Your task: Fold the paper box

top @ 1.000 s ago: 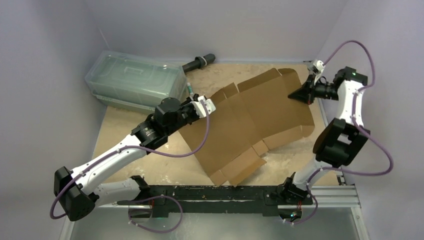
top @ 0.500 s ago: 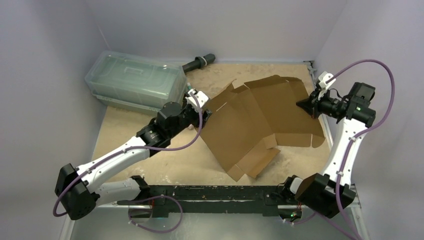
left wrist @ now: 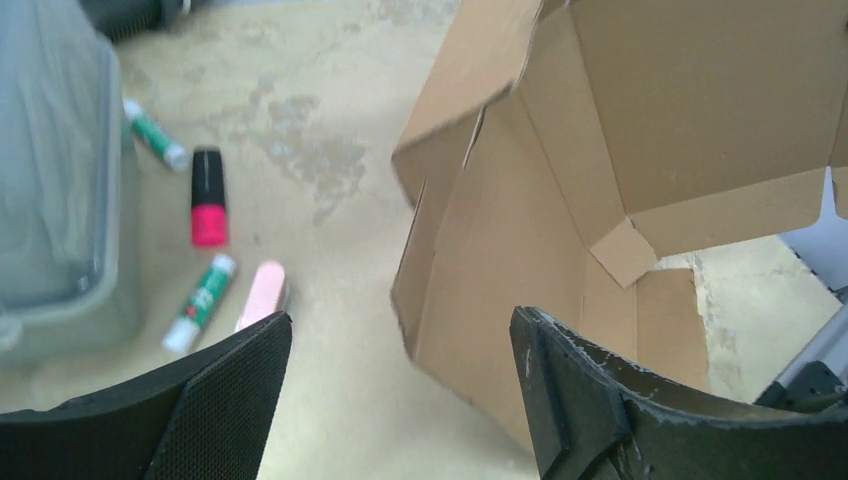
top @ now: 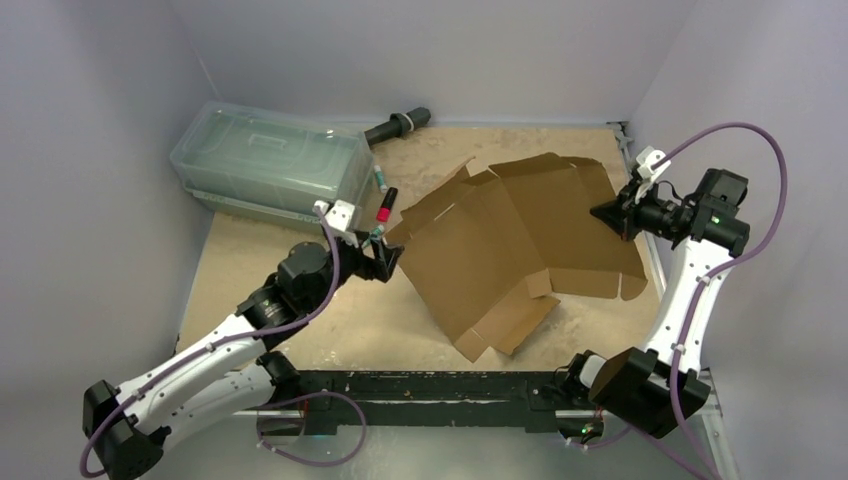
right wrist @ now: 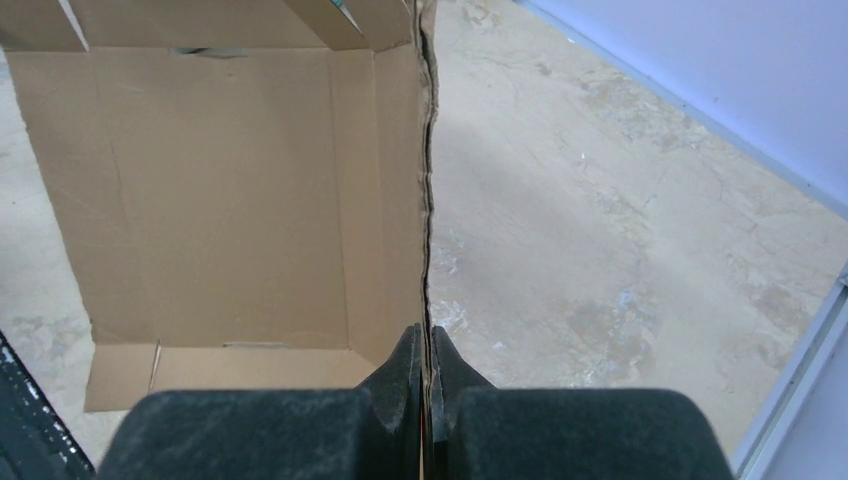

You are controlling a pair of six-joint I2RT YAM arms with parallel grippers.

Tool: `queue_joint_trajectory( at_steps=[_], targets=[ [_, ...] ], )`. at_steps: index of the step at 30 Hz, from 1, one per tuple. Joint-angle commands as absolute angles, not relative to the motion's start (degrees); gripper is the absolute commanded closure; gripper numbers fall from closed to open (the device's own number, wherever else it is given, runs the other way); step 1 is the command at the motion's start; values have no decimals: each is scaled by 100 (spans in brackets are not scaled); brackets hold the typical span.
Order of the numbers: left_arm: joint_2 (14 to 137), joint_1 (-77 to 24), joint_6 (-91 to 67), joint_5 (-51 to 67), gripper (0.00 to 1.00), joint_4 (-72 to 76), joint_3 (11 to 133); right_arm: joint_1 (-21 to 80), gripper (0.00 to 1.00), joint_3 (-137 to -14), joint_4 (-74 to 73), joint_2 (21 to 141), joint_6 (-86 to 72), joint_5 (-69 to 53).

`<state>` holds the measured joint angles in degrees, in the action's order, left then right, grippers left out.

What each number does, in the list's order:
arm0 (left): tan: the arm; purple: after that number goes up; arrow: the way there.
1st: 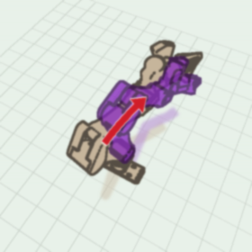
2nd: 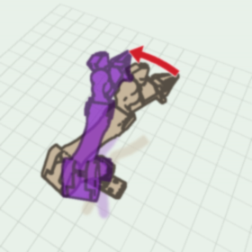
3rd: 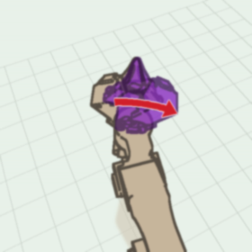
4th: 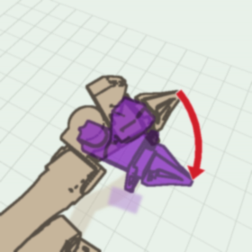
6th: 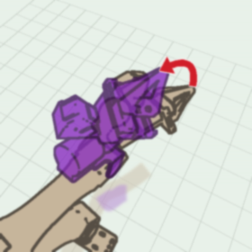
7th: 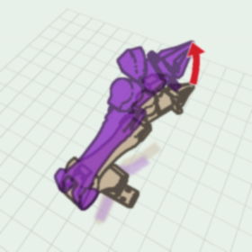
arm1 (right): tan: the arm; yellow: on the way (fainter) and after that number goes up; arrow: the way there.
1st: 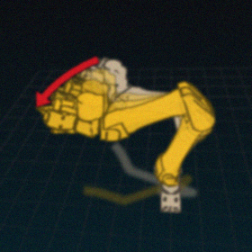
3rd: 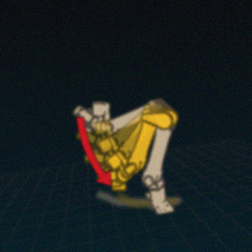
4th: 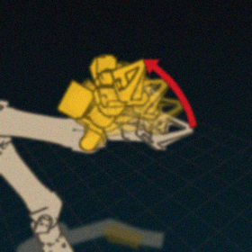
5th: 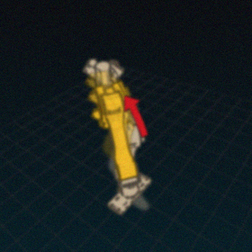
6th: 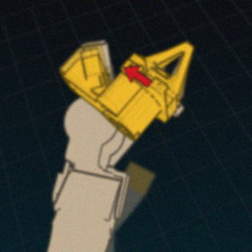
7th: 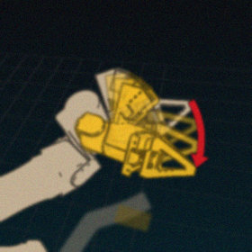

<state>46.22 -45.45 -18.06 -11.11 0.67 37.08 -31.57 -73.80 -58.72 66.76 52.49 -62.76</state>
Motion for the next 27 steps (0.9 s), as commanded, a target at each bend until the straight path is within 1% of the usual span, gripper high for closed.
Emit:
queue_joint_trajectory(
  at_steps=[1, 10, 13, 16, 19, 23, 24, 25, 26, 27],
  targets=[
    [4131, -4559, -3048, -1403, 19, -107, 3104, -3184, 100, -7543, -6150, 6559, 5458, -6636],
    [3612, -4555, -4753, -915, 18, 1079, 1894, -3186, 100, -7633, -6348, 6514, 5458, -6491],
    [3588, -4561, -5459, -623, 26, 1625, 1466, -3184, 100, -7645, -6308, 6495, 5383, -6518],
    [3845, -4561, -5841, -447, 34, 2174, 1257, -3184, 100, -7646, -6234, 6497, 5274, -6591],
    [4327, -4568, -5911, -449, 37, 2531, 1396, -3186, 100, -7655, -6214, 6510, 5219, -6672],
    [5229, -4570, -5653, -556, 40, 2622, 1949, -3182, 100, -7662, -6190, 6521, 5171, -6750],
    [5439, -4570, -5571, -611, 44, 2625, 2086, -3184, 100, -7667, -6180, 6529, 5161, -6776],
    [5622, -4570, -5481, -671, 51, 2609, 2209, -3182, 100, -7672, -6169, 6537, 5132, -6810],
    [5792, -4570, -5373, -772, 60, 2566, 2348, -3182, 100, -7680, -6150, 6539, 5111, -6852],
    [5941, -4568, -5269, -883, 71, 2461, 2493, -3183, 100, -7687, -6113, 6539, 5070, -6900]
  ],
)
